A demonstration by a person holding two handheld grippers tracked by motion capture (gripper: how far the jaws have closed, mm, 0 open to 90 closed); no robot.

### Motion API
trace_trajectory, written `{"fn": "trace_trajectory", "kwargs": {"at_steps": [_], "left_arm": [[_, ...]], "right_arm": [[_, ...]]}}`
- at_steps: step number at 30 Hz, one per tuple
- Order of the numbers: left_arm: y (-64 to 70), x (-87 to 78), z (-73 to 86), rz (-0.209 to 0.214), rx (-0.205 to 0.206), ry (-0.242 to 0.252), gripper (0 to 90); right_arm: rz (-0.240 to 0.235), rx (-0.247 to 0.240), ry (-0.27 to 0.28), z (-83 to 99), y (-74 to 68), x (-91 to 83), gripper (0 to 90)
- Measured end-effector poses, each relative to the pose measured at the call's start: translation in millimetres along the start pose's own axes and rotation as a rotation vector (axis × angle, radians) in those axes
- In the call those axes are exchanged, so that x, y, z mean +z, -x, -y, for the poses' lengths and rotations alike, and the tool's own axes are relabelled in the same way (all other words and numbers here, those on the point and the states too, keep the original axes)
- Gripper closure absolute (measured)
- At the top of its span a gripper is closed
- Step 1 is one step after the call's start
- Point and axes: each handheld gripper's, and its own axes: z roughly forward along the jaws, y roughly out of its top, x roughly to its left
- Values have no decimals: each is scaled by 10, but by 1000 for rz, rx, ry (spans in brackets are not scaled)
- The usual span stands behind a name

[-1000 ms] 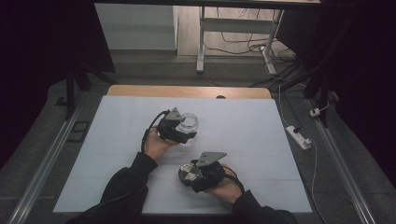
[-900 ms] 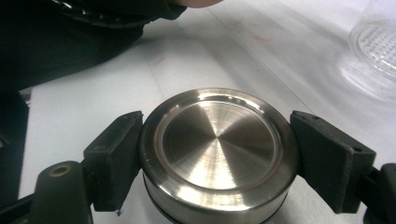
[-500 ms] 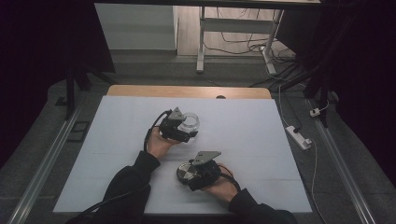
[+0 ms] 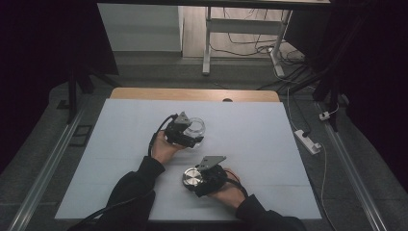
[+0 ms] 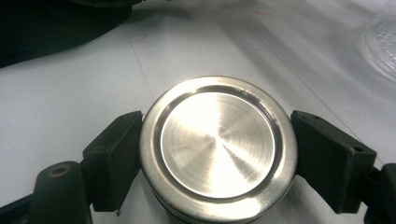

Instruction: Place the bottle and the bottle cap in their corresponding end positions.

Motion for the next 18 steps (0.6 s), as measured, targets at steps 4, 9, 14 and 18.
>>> {"fn": "trace_trajectory", "kwargs": {"at_steps": [4,9,14,18], "left_arm": [[-22,-15,16,12,-2,-11,153],[-16,-14,5,10,0,-20,151],[-1,-10,-7,-3,9,-34,144],[21,1,-18,-9,18,-54,116]], "right_arm": [[1,1,-5,2,0,-2,189],[0,9,-25,7,7,11,181],[-2,18,-24,6,10,5,181],[6,15,-24,5,3,9,180]]}}
